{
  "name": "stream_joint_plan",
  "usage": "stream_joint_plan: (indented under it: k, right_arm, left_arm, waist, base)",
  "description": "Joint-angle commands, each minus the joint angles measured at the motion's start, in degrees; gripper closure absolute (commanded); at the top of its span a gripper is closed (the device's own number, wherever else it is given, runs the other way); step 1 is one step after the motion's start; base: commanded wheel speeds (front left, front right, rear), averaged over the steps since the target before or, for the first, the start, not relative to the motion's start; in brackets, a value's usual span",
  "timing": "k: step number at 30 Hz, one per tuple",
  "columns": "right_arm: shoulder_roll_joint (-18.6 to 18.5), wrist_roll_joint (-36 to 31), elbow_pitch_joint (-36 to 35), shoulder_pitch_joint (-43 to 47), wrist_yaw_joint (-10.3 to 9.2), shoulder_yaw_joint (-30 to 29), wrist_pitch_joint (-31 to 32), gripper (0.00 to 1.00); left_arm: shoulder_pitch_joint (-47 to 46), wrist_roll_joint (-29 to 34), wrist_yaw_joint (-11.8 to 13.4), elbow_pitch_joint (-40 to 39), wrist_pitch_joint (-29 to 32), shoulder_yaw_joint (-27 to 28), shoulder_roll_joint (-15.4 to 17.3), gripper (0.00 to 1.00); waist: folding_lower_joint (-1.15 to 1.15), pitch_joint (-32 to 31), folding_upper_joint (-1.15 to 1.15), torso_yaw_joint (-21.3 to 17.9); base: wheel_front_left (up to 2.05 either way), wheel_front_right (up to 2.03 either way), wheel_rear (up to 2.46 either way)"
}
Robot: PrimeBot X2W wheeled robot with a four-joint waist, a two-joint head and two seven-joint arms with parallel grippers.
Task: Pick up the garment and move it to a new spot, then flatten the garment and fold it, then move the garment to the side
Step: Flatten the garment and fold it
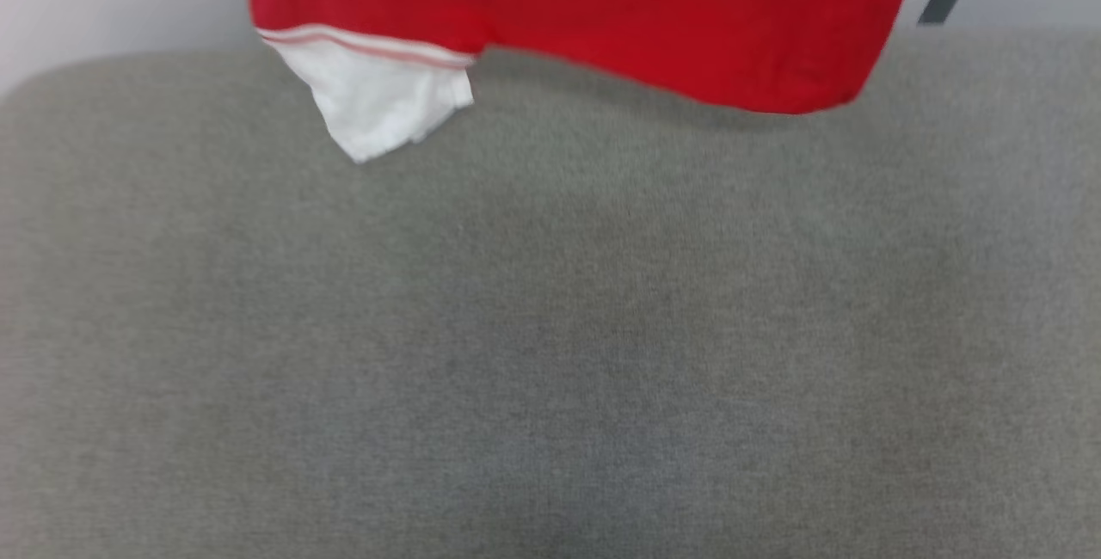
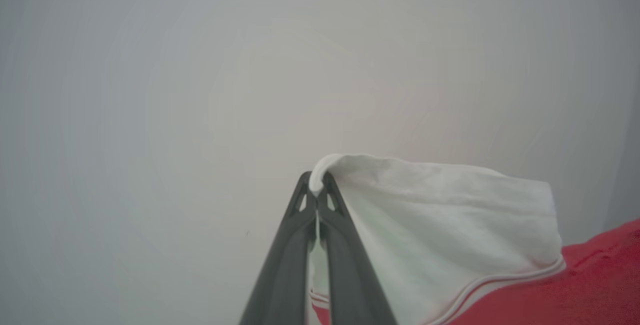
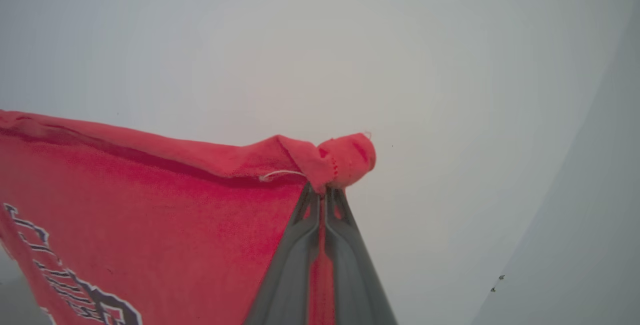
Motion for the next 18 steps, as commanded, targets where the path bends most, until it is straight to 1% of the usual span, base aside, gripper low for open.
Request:
stream_joint_plan:
  k: [1, 3, 7, 13, 18]
  right_arm:
    - [-0.3, -0.3, 0.2, -1.6, -0.06, -0.1, -1.3, 1.0]
    - [-0.5, -0.5, 0.1, -3.3, -0.06, -0.4, -3.4, 1.0]
    - [-1.2, -2.1, 0.9, -6.8, -0.06, -0.6, -8.1, 1.0]
    - [-1.9, -5.1, 3.5, -12.4, -0.07, -0.6, -15.4, 1.0]
    - [-1.2, -7.1, 5.9, -16.5, -0.07, -1.5, -19.8, 1.0]
  left_arm:
    - [-2.4, 0.7, -0.3, 0.9, -1.5, -0.1, -0.3, 1.0]
    - [-5.2, 1.4, -0.7, 2.1, -2.7, -0.4, -0.4, 1.0]
    - [-11.5, 2.8, -0.7, 3.8, -6.0, -0.3, -0.8, 1.0]
    - [-19.8, 4.3, 1.0, 6.5, -10.6, -0.1, -2.3, 1.0]
    - [-26.3, 5.3, 1.7, 8.2, -15.0, 0.1, -3.6, 1.0]
  waist:
    - [0.0, 4.1, 0.0, -1.1]
    - [0.0, 6.7, 0.0, -1.5]
    - [0.0, 11.8, 0.0, -2.0]
    - [0.0, 19.8, 0.0, -2.3]
    - [0.0, 26.4, 0.0, -2.2]
  base:
    - [0.0, 0.0, 0.0]
    - [0.0, 0.0, 0.0]
    - [0.0, 0.0, 0.0]
    - [0.0, 0.0, 0.0]
    - [0.0, 0.0, 0.0]
